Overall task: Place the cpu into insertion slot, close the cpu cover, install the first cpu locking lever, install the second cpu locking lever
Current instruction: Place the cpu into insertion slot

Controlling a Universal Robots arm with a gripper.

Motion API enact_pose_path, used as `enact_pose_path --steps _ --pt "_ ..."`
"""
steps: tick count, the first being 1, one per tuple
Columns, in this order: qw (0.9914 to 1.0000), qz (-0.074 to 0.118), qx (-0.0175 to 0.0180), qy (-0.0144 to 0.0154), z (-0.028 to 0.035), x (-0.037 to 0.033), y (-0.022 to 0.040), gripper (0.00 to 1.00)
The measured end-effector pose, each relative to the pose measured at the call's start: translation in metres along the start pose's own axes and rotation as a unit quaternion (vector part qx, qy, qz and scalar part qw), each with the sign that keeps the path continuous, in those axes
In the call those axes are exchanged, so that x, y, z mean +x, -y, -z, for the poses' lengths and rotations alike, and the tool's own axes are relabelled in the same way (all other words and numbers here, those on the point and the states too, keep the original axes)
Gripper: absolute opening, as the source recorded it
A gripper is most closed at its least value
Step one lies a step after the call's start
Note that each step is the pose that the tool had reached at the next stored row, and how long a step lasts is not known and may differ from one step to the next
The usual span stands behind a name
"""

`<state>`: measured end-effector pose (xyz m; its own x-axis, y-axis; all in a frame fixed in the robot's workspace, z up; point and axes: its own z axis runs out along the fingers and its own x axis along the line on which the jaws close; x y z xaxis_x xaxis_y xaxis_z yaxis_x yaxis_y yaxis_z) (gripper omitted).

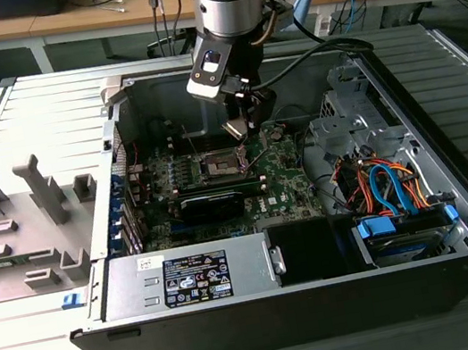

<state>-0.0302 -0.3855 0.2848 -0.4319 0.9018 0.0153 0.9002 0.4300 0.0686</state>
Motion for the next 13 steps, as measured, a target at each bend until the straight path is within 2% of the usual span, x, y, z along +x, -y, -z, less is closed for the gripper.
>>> enact_pose_path --steps 13 --pt "0.99989 -0.015 -0.0002 0.0011 -0.0006 0.0 0.0001 0.54"
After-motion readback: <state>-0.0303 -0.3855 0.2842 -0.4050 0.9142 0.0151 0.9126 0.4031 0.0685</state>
